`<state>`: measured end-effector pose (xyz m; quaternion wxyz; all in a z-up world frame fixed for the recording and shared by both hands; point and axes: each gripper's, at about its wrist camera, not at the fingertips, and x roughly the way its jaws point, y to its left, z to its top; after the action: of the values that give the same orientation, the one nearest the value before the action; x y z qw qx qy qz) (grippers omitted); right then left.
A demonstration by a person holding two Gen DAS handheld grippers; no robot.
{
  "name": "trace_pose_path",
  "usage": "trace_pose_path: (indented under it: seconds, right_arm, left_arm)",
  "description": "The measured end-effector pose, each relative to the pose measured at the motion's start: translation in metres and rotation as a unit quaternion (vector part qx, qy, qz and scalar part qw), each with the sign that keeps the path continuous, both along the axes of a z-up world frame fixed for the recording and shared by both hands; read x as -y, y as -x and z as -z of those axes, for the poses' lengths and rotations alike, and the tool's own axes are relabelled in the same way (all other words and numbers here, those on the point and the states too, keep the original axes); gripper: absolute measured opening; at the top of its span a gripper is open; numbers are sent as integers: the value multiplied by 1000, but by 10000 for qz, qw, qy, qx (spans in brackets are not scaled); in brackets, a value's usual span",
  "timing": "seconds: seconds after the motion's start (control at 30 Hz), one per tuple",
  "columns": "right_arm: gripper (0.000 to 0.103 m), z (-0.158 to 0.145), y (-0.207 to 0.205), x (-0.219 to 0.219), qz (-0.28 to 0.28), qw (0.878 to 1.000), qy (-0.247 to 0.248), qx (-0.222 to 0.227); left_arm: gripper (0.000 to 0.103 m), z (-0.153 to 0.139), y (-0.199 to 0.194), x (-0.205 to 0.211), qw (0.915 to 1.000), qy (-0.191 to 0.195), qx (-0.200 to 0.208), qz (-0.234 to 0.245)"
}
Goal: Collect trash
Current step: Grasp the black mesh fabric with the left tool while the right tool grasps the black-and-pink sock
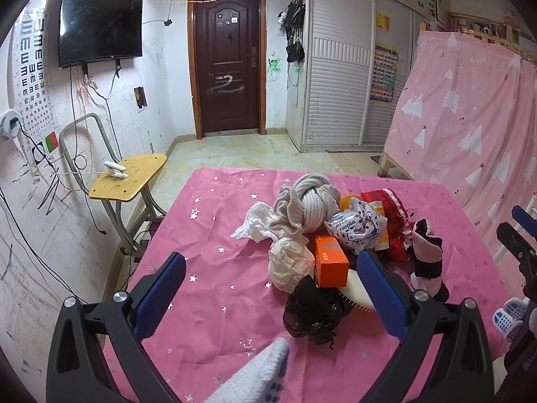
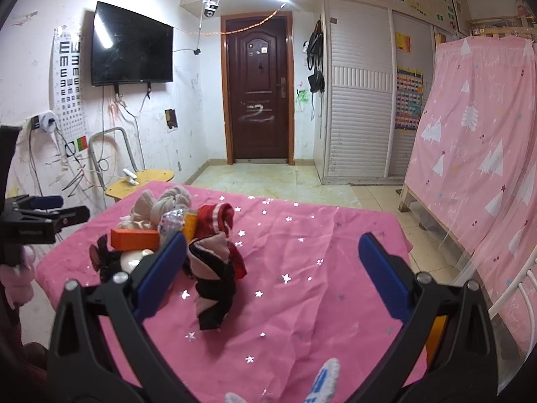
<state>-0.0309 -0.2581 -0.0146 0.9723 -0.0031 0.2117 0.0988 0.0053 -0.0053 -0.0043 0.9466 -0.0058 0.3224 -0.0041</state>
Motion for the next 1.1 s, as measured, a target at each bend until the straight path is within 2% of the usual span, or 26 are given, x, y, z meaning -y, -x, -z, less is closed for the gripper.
trace_pose_path:
  seconds: [0.23,0.5,0.57,0.6,0.63,0.77,0.83,0.97,1.0,1.1]
  right_arm:
    - [98,19,-15,-12,-307,9983,-62,-493]
    - [98,35,-31,-33,-673,9936,-92,-904]
    - [98,37,-34,-37,-765,9924,-112,-961]
    - [96,38,-37,-38,-796,9919,-99,-989]
    - [89,39,-39,-39,-821,9913,-82,-1027]
    - [76,44,-46,-48,-906,9884,22,-1221]
    - [75,47,-49,-50,-918,9871,39,-1309]
    - [75,52,-58,-53,-940,9848,35,-1462]
    - [75,53,-60,-53,-946,9843,32,-1488]
    - [75,54,-65,-55,-967,9831,58,-1554]
  left_arm:
    - [94,23,-5,-3,9983,226,-424,343]
    - [93,49,-18,-2,9947,295,-865,468]
    - [87,54,-22,-3,9939,320,-934,492]
    - [80,56,-24,-3,9933,335,-986,501]
    - [72,59,-26,-5,9926,350,-1041,508]
    - [60,67,-31,-10,9889,631,-1140,719]
    - [48,67,-28,-10,9861,721,-1143,969]
    - [33,74,-25,-5,9787,864,-1158,1460]
    - [25,77,-25,-3,9766,918,-1182,1547]
    - [11,77,-21,1,9764,872,-1091,1646]
